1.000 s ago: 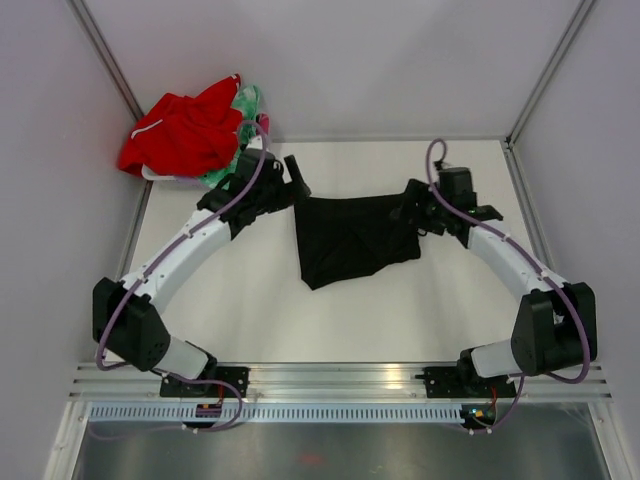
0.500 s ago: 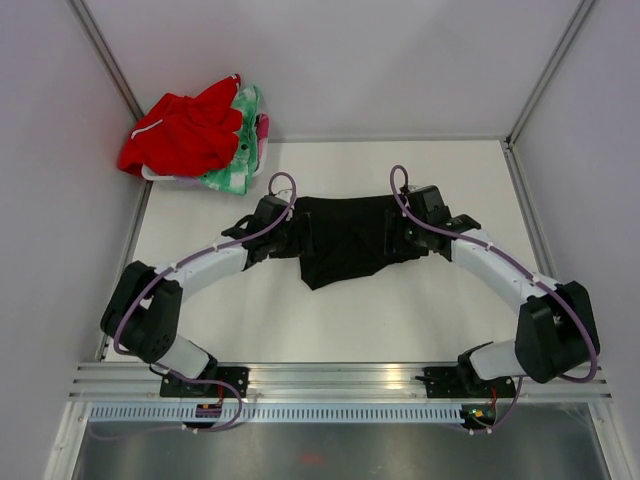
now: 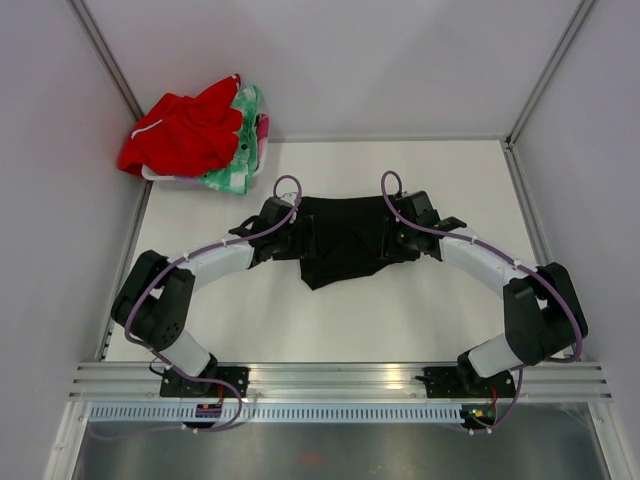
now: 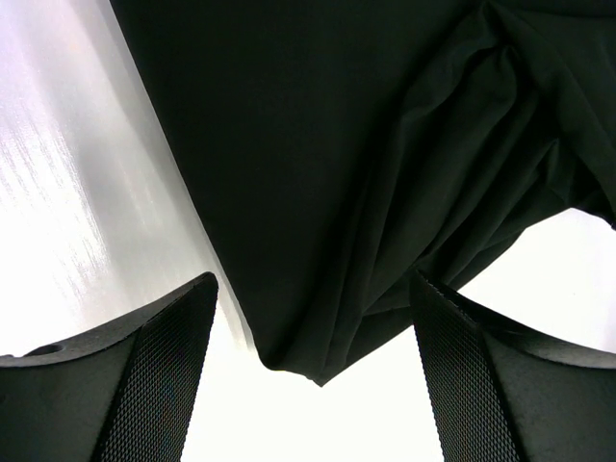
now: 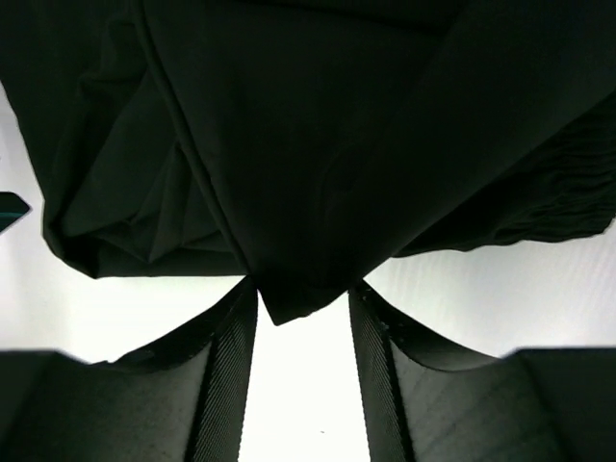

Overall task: Fold and stack the trousers
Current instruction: Fold the trousers, then neatly place the folded trousers to the corner

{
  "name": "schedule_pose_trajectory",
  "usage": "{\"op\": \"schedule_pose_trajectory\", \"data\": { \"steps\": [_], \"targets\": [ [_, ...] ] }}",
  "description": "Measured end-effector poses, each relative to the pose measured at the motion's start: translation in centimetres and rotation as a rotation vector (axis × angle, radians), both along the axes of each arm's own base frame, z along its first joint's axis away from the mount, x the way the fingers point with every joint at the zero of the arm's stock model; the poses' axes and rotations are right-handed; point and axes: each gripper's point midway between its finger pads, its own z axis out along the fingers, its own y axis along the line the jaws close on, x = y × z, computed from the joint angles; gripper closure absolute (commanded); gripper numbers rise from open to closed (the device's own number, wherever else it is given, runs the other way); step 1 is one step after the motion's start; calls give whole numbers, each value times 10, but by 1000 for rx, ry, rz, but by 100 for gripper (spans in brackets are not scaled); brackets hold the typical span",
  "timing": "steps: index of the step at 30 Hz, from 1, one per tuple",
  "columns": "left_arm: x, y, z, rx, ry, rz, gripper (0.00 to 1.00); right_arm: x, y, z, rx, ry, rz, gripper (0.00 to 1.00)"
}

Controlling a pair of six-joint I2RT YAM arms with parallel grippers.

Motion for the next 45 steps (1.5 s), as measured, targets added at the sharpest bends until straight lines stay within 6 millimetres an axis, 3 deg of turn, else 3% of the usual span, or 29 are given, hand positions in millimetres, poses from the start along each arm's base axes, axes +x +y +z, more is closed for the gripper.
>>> {"op": "schedule_pose_trajectory", "data": {
  "steps": [3,7,15,21,25,29,31,32,34,36,37,40,45],
  "targets": [
    [0,0,-4,5,8,1,14,4,6,1,33,-7,-3,62],
    [0,1,-4,8,6,3,14,11,12,5,64,-32,-10,99],
    [3,5,-4,12,6,15,14,15,-4,11,-10,-41,-23,100],
    [9,13,-4,17,7,42,14,10,-65,22,-132,-40,-85,100],
    [23,7,2,9,-8,47,14,7,-106,25,-192,-45,-137,100],
    [39,-4,3,-2,-11,41,14,-1,-123,12,-235,-13,-136,100],
    [41,-6,-1,-3,0,38,14,-2,-124,5,-241,6,-122,87],
    [41,-7,-3,-3,6,36,14,-3,-123,1,-242,19,-112,68],
    [40,-7,-6,-1,16,37,14,-4,-119,-4,-227,45,-101,49],
    [39,-8,-7,-6,22,36,13,-6,-114,-4,-207,71,-82,37],
    [39,-9,-7,-11,25,36,12,-6,-111,0,-194,78,-73,36],
    [37,-10,-8,-24,40,44,10,5,-105,32,-167,50,-61,30],
    [36,-15,-18,-53,88,76,9,45,-100,116,-123,-205,-86,12]
  ]
}}
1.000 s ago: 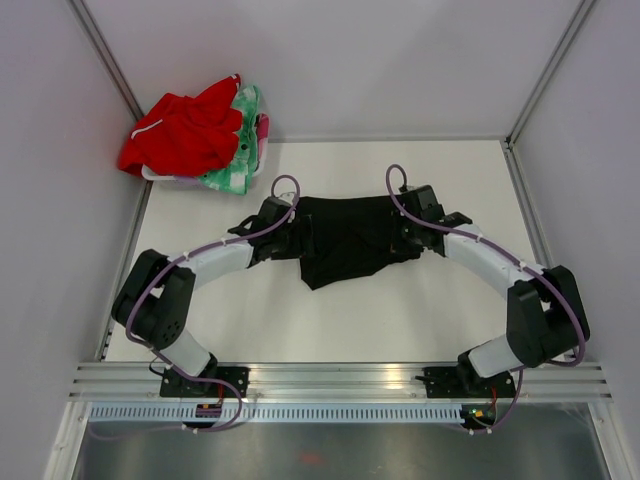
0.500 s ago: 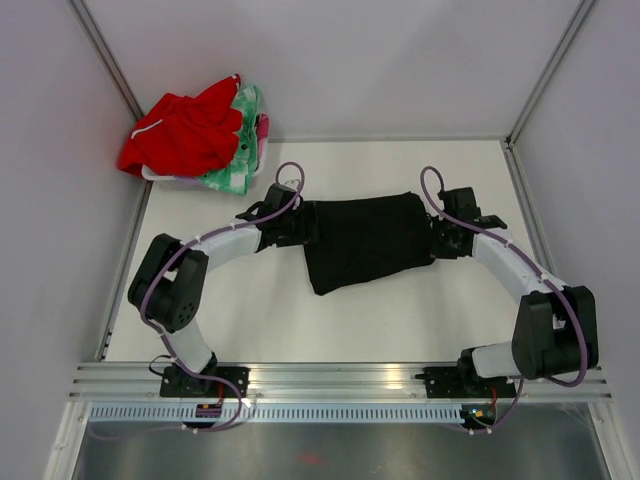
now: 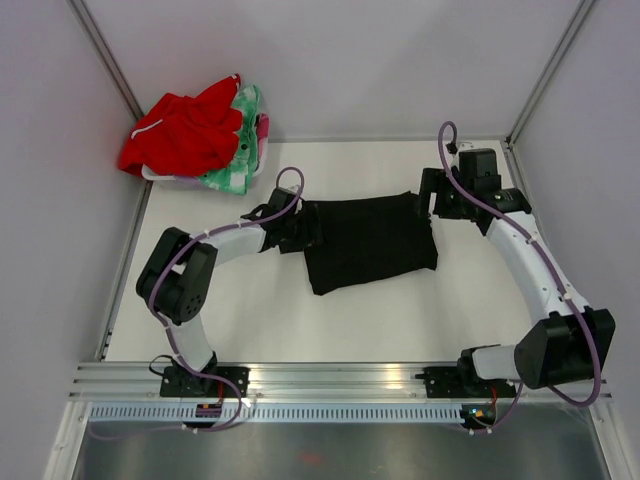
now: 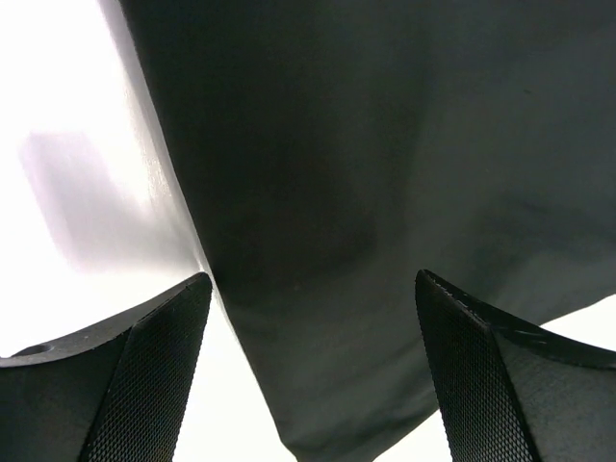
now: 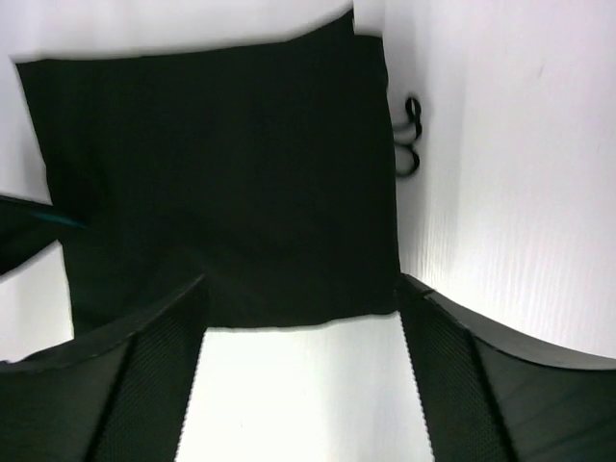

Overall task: Fold and stack the trousers
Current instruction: Neatly place the folded trousers to the corner

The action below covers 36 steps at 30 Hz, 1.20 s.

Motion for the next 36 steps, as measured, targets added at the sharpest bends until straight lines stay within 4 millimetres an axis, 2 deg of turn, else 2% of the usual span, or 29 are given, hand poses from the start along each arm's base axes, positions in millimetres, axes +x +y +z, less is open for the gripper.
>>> {"op": "schedule_pose_trajectory", "data": {
  "steps": [2,4,6,8,11,13,16,19,20,22,23,24,25,26,27,28,31,32,34,36],
  "targets": [
    [0,-1,-6,-7,22,20,8,10,1,13,8,-69,-3,5],
    [3,-3,-8,-24,27,46,9,22,3,8,11,-86,-4,2],
    [5,-3,-8,-35,23,69,10,36,4,-19,4,-43,-3,2],
    [7,-4,-9,-54,19,90,11,46,3,-55,-7,31,-9,2],
    [10,-7,-8,-87,8,114,15,46,-2,-100,-21,129,-21,2],
    [11,-8,-8,-105,2,127,17,44,-5,-112,-26,156,-25,2],
    [13,-10,-8,-124,2,143,21,52,-9,-115,-26,139,-28,2],
    [15,-12,-10,-133,6,154,32,61,-12,-120,-16,121,-28,2],
    [16,-12,-11,-135,5,154,38,63,-12,-122,-11,120,-28,4],
    [15,-13,-15,-135,15,159,42,65,-10,-132,7,127,-20,8],
    [15,-13,-16,-136,17,160,51,64,-9,-137,17,134,-16,11],
    [16,-14,-16,-137,19,163,56,63,-7,-143,28,143,-10,13],
    [16,-13,-18,-132,23,164,61,62,-5,-149,40,153,-3,15],
    [15,-13,-20,-126,30,164,73,62,-3,-155,50,162,0,23],
    [16,-14,-21,-123,32,163,79,61,-1,-161,61,172,6,29],
    [17,-14,-23,-111,34,162,84,63,2,-164,73,174,9,47],
    [23,-15,-24,-70,38,149,96,70,8,-164,111,151,16,79],
    [27,-16,-23,-57,30,142,97,72,10,-165,119,149,13,95],
    [35,-17,-16,-30,8,128,94,76,11,-165,133,148,-2,100],
    [45,-18,-8,-8,-21,109,51,83,9,-165,135,144,-20,100]
  ]
}}
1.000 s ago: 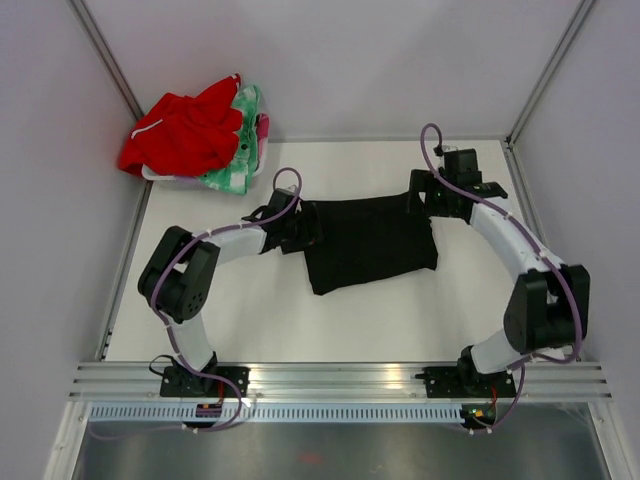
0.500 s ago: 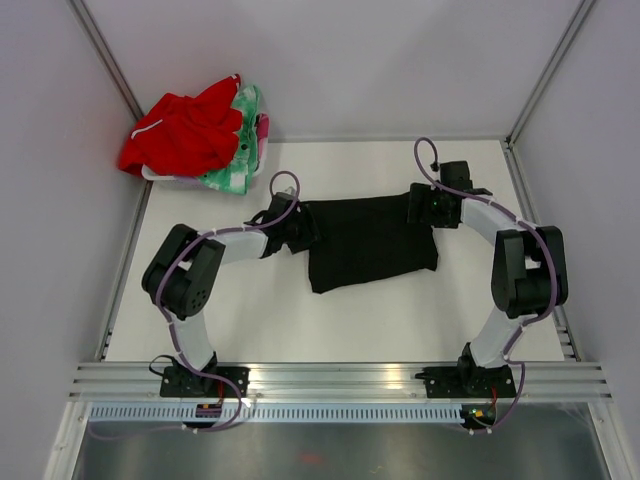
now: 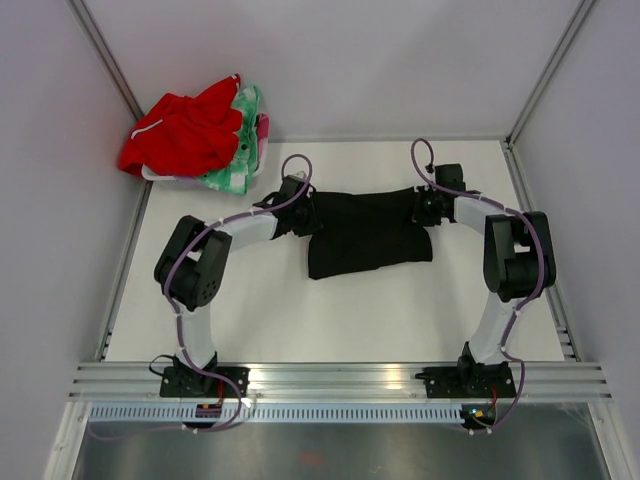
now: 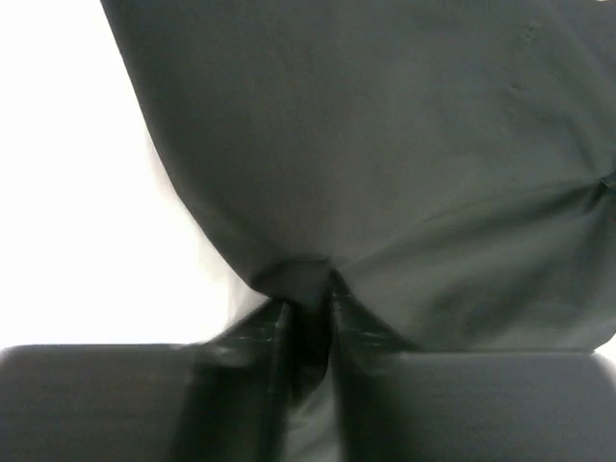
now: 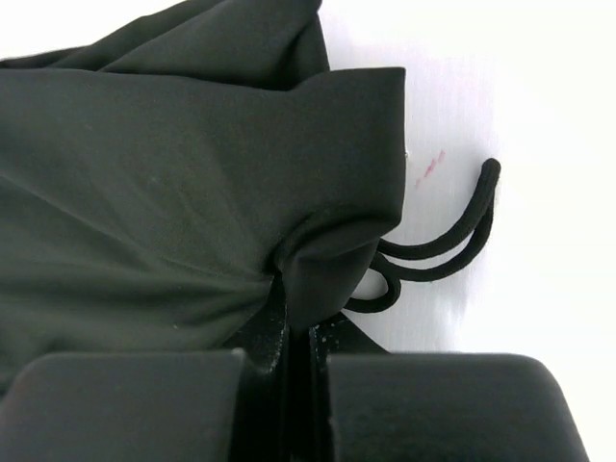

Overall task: Fold and stack the trousers
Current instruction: Neatly place the folded trousers to the corner

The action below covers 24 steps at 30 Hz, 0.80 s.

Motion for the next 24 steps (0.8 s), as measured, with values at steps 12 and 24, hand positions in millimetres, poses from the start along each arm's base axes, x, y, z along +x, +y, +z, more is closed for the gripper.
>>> {"op": "schedule_pose_trajectory", "data": {
  "steps": [12,24],
  "targets": [
    [42,36,56,74,-98,-25,0,91,-103,9,-19,-64,-242,100],
    [-43,70,104,53,-162,-85,0,196,-214,15,-195,-191,-263,87]
  ]
}}
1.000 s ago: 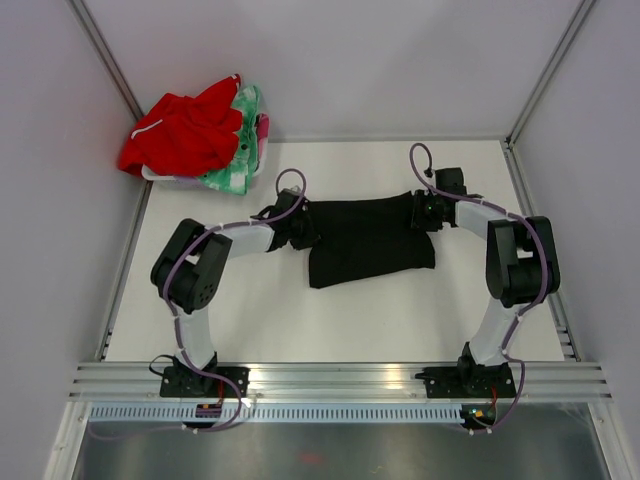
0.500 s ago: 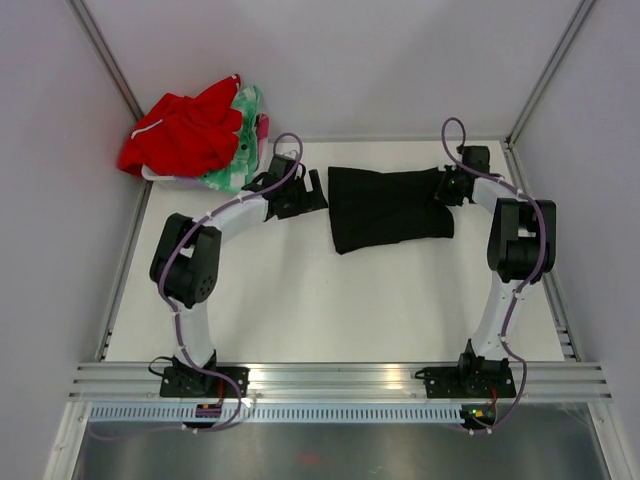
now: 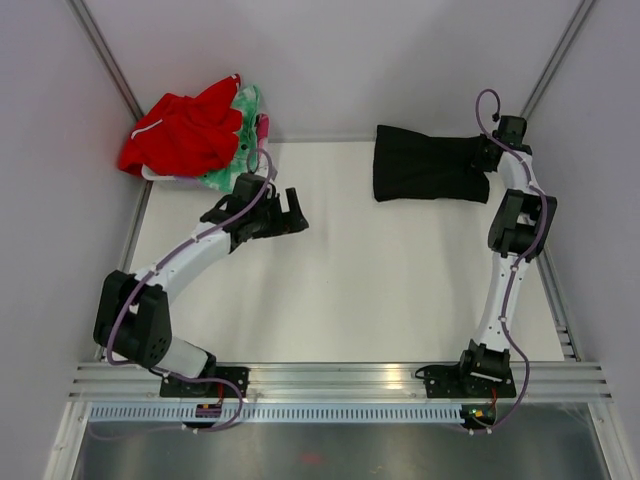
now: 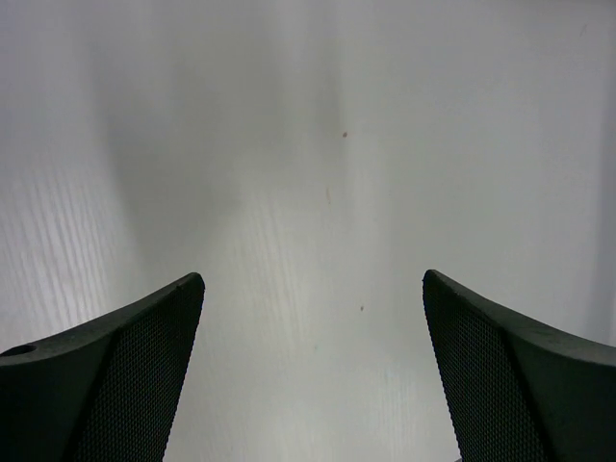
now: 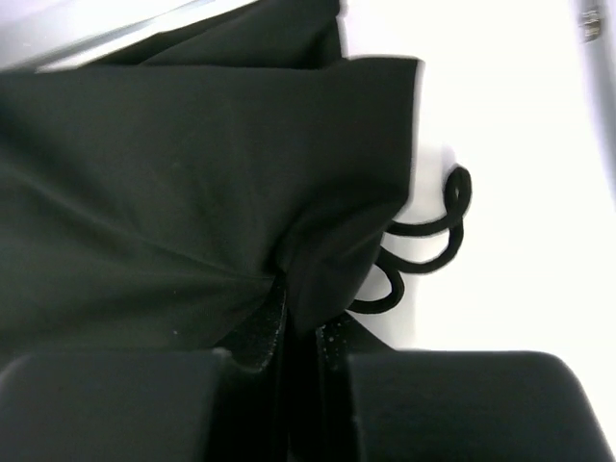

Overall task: Fold and stack the trousers
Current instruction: Neatly place the folded trousers to the corner

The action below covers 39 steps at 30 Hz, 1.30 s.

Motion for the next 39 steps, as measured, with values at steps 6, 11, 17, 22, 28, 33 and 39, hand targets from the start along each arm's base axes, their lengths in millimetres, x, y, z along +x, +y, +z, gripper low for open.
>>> {"op": "schedule_pose_trajectory", "data": {
  "steps": [6,11,17,22,28,33,39],
  "targets": [
    [-50,21,-31,41,104,-4,0,-6,-20,-2,-90,24,29,68],
    [-62,24,-23,30,102,-13,0,-13,-34,3,-164,59,19,6],
    [-68,25,-18,27,104,-18,0,-24,-40,50,-189,69,18,2],
    [-73,29,-10,28,95,-16,0,-41,-10,176,-177,-127,50,2],
    [-76,35,1,36,57,-2,0,-55,145,275,-163,-362,252,2],
    [-85,53,9,78,31,52,0,-41,288,183,-136,-240,415,2],
    [-115,83,28,91,-43,138,0,-52,294,26,-205,77,363,2]
  ]
}}
